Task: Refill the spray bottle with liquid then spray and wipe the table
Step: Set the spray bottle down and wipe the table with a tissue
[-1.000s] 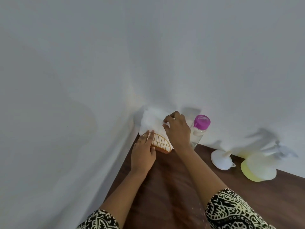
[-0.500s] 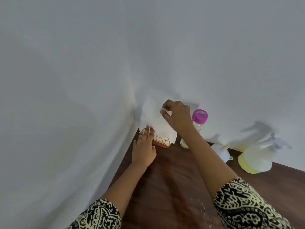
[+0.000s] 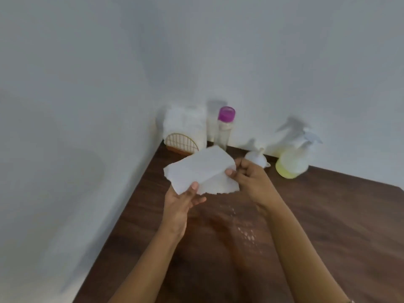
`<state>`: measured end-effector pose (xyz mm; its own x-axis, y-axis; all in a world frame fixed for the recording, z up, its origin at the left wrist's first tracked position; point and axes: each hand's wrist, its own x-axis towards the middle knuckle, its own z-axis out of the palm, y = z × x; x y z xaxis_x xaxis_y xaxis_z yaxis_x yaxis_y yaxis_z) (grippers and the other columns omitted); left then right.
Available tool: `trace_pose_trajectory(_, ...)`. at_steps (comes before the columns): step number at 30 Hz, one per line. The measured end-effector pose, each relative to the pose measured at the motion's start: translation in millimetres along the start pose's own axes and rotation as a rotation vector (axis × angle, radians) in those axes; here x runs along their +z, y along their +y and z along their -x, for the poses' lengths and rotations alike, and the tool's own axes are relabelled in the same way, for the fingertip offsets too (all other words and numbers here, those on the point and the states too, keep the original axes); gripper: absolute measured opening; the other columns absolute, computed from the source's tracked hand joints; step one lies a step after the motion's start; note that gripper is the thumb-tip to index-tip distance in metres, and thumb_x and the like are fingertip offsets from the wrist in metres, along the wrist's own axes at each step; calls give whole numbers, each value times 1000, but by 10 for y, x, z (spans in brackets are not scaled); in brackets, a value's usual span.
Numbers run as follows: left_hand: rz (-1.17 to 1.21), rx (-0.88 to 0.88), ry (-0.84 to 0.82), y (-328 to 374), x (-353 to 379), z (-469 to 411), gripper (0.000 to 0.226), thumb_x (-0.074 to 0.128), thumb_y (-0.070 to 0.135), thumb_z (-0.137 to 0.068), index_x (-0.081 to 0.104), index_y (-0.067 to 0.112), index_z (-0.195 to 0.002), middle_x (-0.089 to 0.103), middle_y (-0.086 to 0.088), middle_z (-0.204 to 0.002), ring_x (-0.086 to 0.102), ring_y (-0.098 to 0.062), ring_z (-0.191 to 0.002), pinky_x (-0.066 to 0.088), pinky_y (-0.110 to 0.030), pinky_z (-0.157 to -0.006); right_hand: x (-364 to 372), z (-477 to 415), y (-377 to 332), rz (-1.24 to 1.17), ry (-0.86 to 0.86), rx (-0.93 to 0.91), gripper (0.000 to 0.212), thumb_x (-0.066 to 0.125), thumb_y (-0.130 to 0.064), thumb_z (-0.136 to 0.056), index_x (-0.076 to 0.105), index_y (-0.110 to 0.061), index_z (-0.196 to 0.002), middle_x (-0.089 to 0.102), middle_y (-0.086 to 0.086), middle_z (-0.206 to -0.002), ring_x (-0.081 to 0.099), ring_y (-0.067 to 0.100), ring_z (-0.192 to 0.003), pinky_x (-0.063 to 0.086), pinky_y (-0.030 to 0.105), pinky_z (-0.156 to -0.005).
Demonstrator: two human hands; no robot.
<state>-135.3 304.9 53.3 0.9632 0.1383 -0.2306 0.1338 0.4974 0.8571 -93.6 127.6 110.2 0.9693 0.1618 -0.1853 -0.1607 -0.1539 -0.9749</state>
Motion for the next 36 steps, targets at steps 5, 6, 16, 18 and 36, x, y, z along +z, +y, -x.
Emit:
trace_pose_trajectory(5, -197, -165, 32, -482, 173, 752, 33, 73, 26, -73, 67, 17, -104, 75, 1, -98, 72, -19, -91, 57, -30, -63, -368, 1059, 564, 343, 155, -25, 50, 74, -35, -79, 46, -37, -120, 52, -17, -130, 49, -2, -115, 41, 16, -93)
trace_pose_trajectory(6, -255, -201, 9, -568, 227, 866, 27, 73, 24, -75, 69, 15, -101, 76, 0, -94, 72, -20, -83, 57, -29, -61, -430, 1225, 635, 538, 160, -146, 65, 72, -42, -78, 35, -42, -132, 38, -19, -144, 36, -2, -130, 31, 19, -105)
trace_pose_trajectory(16, -551, -354, -138, -1325, 548, 1501, 18, 61, 40, -91, 71, 24, -93, 73, 4, -87, 67, -13, -83, 51, -30, -77, -843, 2067, 1468, 991, 196, -211, 40, 53, -29, -74, 70, -29, -111, 74, 3, -77, 70, 22, -66, 48, 25, -55)
trace_pose_trajectory(18, -671, -174, -53, -1472, 375, 1509, 11, 63, 35, -91, 70, 26, -93, 72, 6, -94, 65, -12, -90, 48, -28, -85, -1130, 2219, 1543, 915, 452, -98, 37, 56, -21, -79, 69, -21, -114, 75, 8, -89, 71, 27, -76, 52, 29, -64)
trace_pose_trajectory(36, -1594, 398, -71, -1896, -223, 1502, 32, 64, 22, -91, 65, 11, -121, 59, -10, -131, 51, -31, -124, 38, -50, -104, -919, 3011, 2471, 1091, 34, 160, 92, -6, -70, -80, 6, -15, -152, -1, -2, -159, -4, 11, -147, -11, 31, -112)
